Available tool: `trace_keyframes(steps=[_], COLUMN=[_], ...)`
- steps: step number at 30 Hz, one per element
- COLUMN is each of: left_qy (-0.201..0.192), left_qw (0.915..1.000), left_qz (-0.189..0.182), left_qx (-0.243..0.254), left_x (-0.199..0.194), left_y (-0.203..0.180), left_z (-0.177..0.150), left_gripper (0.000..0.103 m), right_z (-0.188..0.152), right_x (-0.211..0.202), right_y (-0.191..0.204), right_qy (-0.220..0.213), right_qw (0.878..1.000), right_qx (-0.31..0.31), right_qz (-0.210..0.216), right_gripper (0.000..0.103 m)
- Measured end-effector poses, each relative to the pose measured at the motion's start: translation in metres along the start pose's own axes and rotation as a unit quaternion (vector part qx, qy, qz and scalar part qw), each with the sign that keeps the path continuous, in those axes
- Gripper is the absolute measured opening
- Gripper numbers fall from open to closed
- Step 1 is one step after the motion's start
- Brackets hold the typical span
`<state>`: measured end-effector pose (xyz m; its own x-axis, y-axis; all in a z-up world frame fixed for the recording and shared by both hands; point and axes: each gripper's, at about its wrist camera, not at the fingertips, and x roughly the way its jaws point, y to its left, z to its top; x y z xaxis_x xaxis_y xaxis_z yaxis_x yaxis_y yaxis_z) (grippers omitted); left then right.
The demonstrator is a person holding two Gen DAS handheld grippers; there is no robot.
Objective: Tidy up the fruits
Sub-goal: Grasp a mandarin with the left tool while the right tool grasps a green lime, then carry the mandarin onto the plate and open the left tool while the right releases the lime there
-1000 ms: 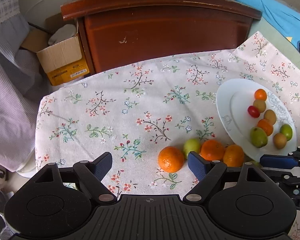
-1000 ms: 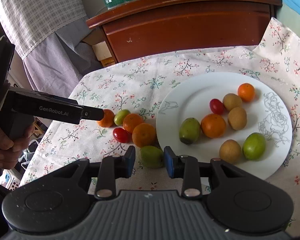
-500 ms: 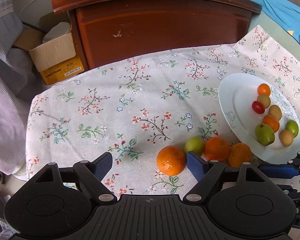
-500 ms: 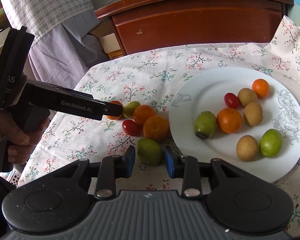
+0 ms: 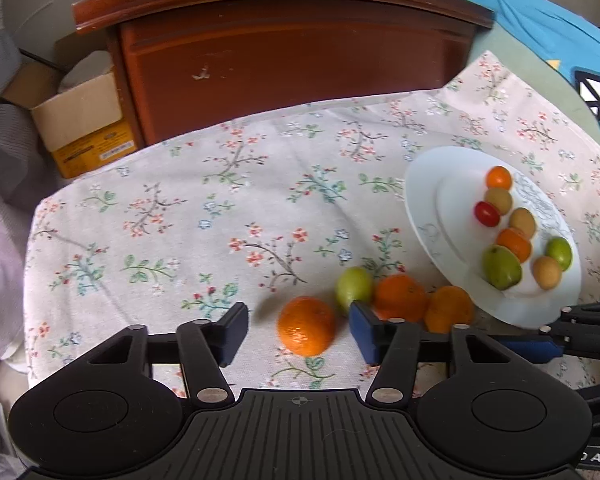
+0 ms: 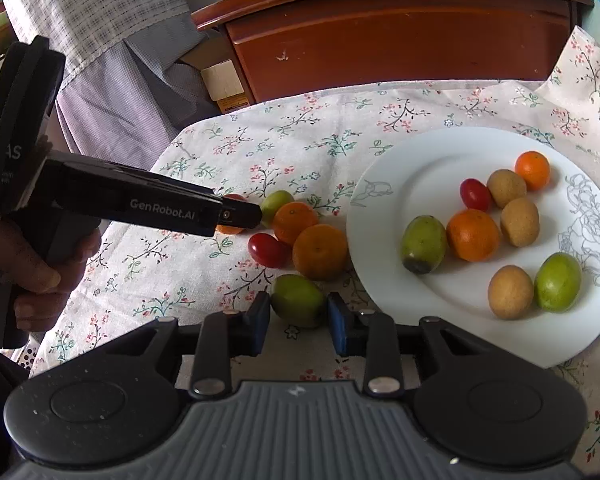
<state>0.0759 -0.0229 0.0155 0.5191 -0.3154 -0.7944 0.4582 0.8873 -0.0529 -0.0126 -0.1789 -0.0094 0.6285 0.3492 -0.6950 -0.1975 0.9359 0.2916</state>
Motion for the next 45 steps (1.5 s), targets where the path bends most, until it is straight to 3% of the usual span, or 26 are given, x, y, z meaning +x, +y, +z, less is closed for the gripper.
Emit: trace_keyframes(steps=[4,10,15,17,21,32,45], left_qy=[0.006,0.007,0.011,0.008,0.002,-0.037,-0.078], left_qw=[0.9999,0.9994,0.9998,0.9997,0.9994,0.9965,0.9937], left_qz=[-0.013,-0.018,-0.015,-0.022,0.003,0.029,0.025], left_qx=[-0.001,-0.029,0.001,0.004,0.035,0.069,0.077], left_x=[-0.001,0.0,0.004,0.002,-0.001,-0.033,-0.061], left_y=[0.002,0.011,0.0,-0.002,-0.01,-0.024,-0.048], left_z=[0.0,0.001,-0.003,-0.003,-0.004,0.003,0.017], left_gripper=[0.036,0.036,0.029,0.029,0.029,0.029,0.029], right_z=[0.0,0.001,0.0,0.0,0.001,0.01,0.026], right_x=[-0.001,0.0,-0.001,-0.001,-0.003,-0.022,-0.056], right_y=[0.0,0.0,0.0,0.001,0.002,0.005,0.002], right_qy=[0.002,0.003,0.004,0.004,0.005,-0.02,-0.064], right_qw=[1.0,1.0,1.0,1.0,1.0,1.0,0.998], right_qx=[0.0,0.002,0.003,0.0,-0.003,0.0,0.005], right_qz=[0.0,0.002,0.001,0.001,0.001,-0.008,-0.021], right_gripper=[0.032,0.032,0.032,0.031,0.031,0.031,0.031])
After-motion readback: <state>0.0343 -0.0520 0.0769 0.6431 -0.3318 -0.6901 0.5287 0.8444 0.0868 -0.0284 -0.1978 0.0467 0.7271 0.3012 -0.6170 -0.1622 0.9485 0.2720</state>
